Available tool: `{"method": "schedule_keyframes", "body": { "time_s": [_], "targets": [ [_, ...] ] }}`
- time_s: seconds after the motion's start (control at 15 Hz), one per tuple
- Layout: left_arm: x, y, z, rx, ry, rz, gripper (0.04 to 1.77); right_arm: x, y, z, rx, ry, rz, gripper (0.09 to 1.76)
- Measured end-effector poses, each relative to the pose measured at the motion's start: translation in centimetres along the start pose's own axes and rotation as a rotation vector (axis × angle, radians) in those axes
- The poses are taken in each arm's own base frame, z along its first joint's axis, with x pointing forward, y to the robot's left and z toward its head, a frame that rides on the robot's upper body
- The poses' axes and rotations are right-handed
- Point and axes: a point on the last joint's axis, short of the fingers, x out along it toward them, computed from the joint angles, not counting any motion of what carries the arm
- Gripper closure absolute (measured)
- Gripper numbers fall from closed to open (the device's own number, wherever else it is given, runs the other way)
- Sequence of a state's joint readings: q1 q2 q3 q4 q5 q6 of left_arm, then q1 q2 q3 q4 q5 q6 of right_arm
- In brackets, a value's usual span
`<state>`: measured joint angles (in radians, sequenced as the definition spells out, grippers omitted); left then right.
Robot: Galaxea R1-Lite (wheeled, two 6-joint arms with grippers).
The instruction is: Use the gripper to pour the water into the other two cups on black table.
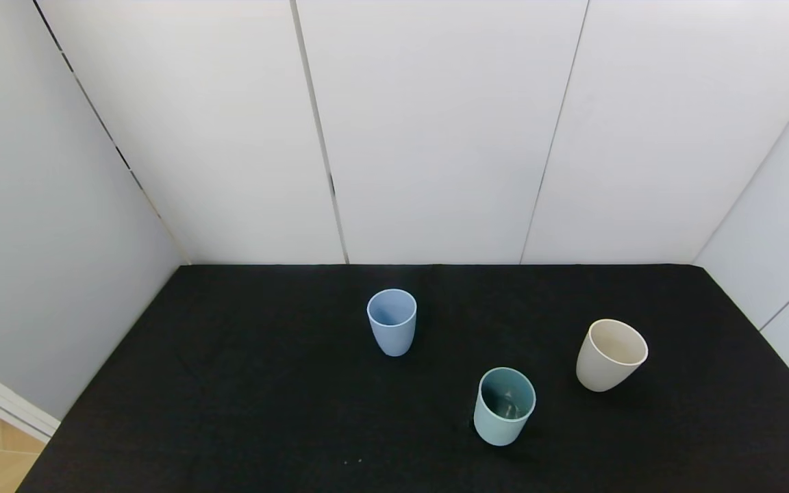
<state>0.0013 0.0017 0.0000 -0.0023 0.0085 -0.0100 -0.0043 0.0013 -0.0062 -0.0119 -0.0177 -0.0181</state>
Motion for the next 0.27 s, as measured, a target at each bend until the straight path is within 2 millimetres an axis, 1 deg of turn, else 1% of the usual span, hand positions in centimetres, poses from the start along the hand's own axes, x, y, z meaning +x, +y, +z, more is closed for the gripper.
{"method": "schedule_keyframes", "body": {
  "time_s": [0.27],
  "targets": [
    [0.0,0.0,0.0,0.0,0.0,0.0,0.09,0.02,0.01,-0.19,0.009,0.008,0.013,0.15]
  ]
}}
